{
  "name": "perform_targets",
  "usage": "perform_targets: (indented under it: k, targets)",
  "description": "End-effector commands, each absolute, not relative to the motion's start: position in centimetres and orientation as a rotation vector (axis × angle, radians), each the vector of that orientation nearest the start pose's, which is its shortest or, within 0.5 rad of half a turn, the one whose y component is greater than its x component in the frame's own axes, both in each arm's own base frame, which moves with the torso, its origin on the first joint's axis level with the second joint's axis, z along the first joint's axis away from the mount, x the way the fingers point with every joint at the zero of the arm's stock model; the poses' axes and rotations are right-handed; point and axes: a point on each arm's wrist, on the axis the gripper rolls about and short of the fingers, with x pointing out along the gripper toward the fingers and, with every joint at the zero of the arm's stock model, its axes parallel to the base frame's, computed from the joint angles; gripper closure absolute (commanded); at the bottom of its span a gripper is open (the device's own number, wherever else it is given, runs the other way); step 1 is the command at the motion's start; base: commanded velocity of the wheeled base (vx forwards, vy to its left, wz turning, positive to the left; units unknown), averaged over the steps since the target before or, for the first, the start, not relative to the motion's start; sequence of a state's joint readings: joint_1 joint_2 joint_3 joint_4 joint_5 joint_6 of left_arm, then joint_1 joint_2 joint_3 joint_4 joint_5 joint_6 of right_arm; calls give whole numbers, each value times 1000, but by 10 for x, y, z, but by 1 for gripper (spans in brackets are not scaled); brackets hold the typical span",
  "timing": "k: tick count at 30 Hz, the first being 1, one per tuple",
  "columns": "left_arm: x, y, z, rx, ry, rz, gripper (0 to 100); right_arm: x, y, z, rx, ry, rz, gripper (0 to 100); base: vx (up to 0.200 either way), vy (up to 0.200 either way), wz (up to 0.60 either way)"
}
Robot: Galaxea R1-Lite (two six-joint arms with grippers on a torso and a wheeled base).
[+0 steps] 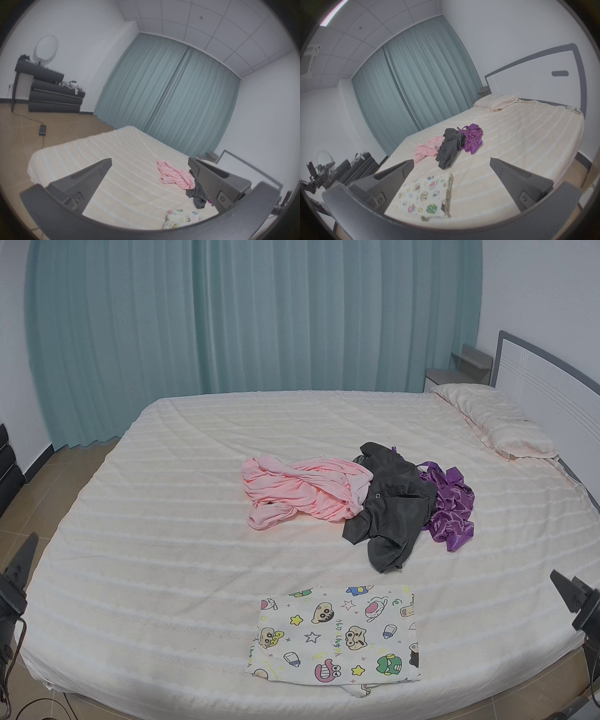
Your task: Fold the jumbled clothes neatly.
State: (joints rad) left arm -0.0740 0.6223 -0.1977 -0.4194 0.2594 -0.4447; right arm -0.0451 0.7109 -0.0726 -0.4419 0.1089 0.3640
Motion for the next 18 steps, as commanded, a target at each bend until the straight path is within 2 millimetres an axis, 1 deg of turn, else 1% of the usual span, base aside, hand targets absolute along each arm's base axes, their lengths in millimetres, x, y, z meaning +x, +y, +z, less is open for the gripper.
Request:
perform_targets:
  k: [1, 3, 4, 7, 9, 10, 11, 12, 15, 17, 18]
  targets:
    - [-32, 6, 126, -191, -160, 354, 0, -25, 2, 97, 147, 127, -54, 0, 0, 0, 0]
    - [-30, 7, 123, -187, -146, 360, 0, -23, 2, 86, 109, 162, -70, 0, 0, 0, 0]
    - [-30, 6, 122, -185, -143, 359, 0, -22, 2, 85, 96, 164, -75, 0, 0, 0, 0]
    - [-26, 6, 109, -159, -98, 348, 0, -19, 0, 85, 69, 90, -113, 0, 0, 0, 0]
    - [-23, 6, 100, -114, -65, 322, 0, -16, 0, 79, 42, 77, -123, 0, 0, 0, 0]
    - [-23, 6, 94, -84, -50, 296, 0, -16, 0, 79, 34, 72, -125, 0, 0, 0, 0]
    - [-23, 5, 83, -28, -46, 249, 0, -16, 0, 79, 34, 75, -124, 0, 0, 0, 0]
    - [-24, 5, 81, -11, -54, 228, 0, -16, 0, 79, 30, 75, -122, 0, 0, 0, 0]
    - [-23, 2, 80, 7, -47, 86, 0, -16, 0, 78, 9, 84, -100, 0, 0, 0, 0]
    - [-23, 0, 76, 18, -3, -2, 0, -18, 1, 76, -5, 74, -34, 0, 0, 0, 0]
    - [-23, -1, 74, 9, 15, -28, 0, -20, 0, 76, -24, 32, 22, 0, 0, 0, 0]
